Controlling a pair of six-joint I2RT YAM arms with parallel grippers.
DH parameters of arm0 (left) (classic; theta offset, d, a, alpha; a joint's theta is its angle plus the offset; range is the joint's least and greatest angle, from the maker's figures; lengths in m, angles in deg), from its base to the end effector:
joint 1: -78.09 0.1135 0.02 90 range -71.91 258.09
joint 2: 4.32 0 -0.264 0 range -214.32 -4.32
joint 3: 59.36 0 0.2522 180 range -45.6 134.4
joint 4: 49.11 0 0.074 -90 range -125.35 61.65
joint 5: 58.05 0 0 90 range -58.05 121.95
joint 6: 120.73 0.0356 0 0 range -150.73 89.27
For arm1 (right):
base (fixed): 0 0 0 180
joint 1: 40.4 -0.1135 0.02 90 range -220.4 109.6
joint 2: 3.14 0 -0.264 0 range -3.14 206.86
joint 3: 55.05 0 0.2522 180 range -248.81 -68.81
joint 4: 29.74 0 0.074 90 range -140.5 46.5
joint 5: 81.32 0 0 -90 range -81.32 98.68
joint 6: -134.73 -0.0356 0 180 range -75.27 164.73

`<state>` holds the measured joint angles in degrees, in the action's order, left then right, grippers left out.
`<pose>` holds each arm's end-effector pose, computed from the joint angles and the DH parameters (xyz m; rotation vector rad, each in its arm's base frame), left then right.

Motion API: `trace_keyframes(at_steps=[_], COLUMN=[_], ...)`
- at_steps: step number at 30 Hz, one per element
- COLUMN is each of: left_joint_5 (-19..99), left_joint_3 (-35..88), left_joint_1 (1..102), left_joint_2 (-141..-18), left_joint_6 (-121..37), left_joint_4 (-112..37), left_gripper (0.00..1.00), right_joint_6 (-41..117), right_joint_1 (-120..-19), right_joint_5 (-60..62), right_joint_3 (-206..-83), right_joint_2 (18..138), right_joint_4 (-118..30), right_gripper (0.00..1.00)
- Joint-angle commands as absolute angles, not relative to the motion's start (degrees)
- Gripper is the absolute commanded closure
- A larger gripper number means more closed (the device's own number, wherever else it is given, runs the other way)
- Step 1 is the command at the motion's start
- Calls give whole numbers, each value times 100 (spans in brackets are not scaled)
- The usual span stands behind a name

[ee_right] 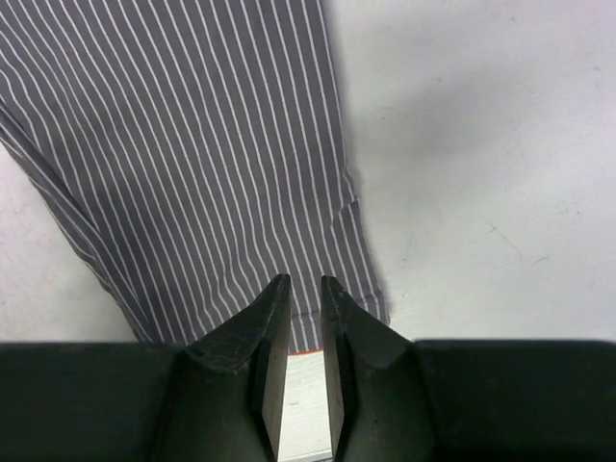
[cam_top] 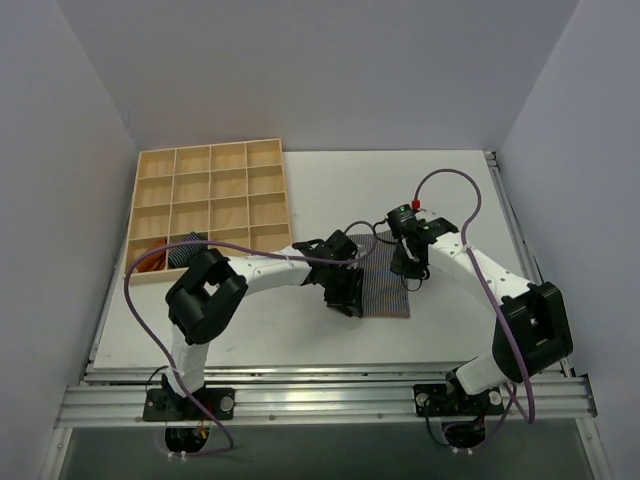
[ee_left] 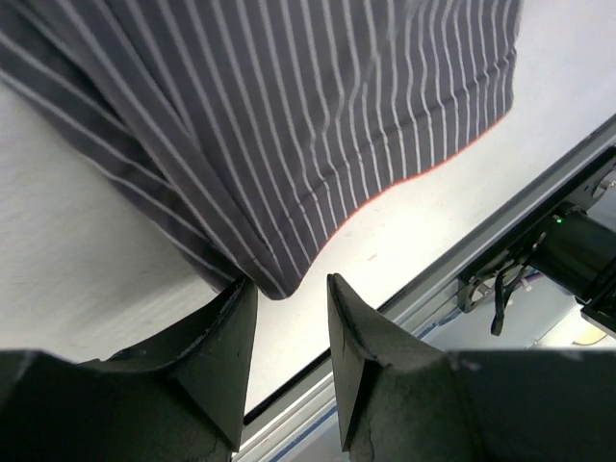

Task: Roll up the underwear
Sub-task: Fold the underwear

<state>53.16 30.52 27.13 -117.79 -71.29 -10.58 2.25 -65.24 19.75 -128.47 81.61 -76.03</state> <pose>0.2460 -0.3238 0.1600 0.4009 2.9036 -0.9031 0.2764 0.1204 0.2348 0.4637 2.5186 0.2055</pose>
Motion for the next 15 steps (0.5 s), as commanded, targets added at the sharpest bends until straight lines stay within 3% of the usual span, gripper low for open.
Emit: trace_keyframes(at_steps=[1,8,11,15], left_joint_5=[5190,4707,4584,4057], left_joint_3=[3132,2525,2253,1892], left_joint_1=[2623,3184,3300,3527], left_joint_2=[-11499,-10261,-9891,-9319], left_joint_6=[-7371,-7547,-7573,-7626], left_joint_4=[-1303,-1004,-856,-469], left_gripper=[57,47,46,46], right_joint_6=[491,307,158,0], right_joint_1=[-6624,-7334,-7607,-8186], right_joint_5=[1862,1729,1782,1904], right_joint_3=[-13016,-13077,-13051,-13016], right_joint_2=[8019,7948,8088,8439], right_joint_4=[-7831,-7496,-7391,-7215], right_gripper=[83,76,74,64])
